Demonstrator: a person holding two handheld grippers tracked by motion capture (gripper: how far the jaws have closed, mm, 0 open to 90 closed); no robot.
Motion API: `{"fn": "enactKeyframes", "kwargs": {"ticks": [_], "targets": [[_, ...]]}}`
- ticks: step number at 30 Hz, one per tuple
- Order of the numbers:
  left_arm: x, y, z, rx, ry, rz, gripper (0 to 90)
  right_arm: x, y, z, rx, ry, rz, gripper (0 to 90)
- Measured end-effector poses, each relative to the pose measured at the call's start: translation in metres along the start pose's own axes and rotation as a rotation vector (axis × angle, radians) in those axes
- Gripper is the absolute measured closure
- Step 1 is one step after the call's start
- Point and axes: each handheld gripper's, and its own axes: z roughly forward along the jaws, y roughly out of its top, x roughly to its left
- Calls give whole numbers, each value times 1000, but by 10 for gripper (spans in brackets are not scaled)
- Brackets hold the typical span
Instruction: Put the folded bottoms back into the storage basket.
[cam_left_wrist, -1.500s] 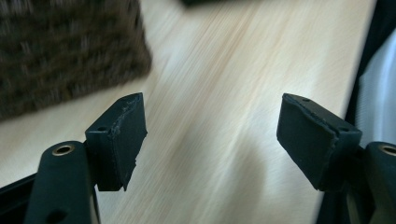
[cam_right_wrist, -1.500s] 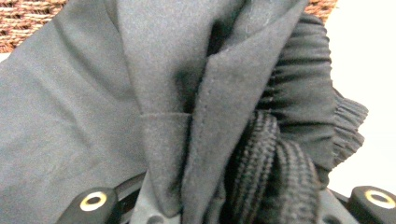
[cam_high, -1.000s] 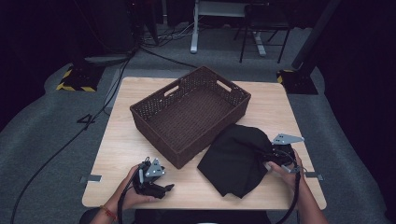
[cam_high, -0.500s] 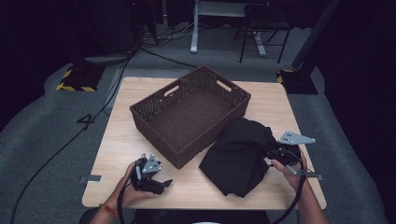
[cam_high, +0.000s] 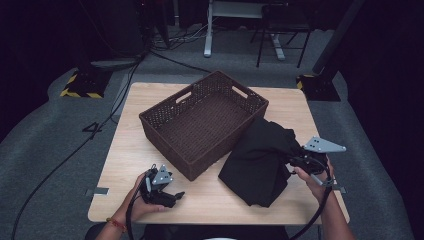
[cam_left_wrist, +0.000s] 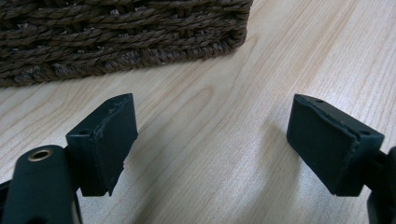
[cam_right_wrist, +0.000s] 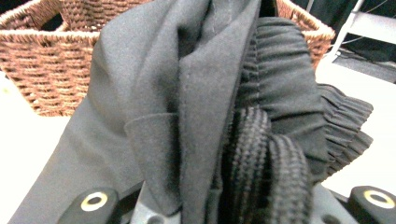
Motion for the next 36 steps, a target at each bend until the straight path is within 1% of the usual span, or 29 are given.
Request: {"fn": "enactKeyframes", "kwargs": {"ticks": [5,9,13,20,27,28,29,36], "targets": [[0,0,0,-1,0,-1,166,0,7,-8,-31,-8,-8,752],[0,1,1,-1,5,-5,167,1,11,-11,-36,-16,-13,752],[0,1,1,0,7,-7,167,3,20,-15,-54,-20,-26,752],[-1,1,1,-1,9,-10,167,4,30,-22,-81,-25,-43,753],[-1,1,1,0,10,-12,167,6,48,-34,-112,-38,-65,754],[-1,1,1,0,10,-12,167,6,48,-34,-112,-38,-65,754],[-1,1,1,0,11,-11,167,6,55,-37,-125,-39,-73,753],[-1,1,1,-1,10,-11,167,6,73,-45,-152,-42,-87,754]]}}
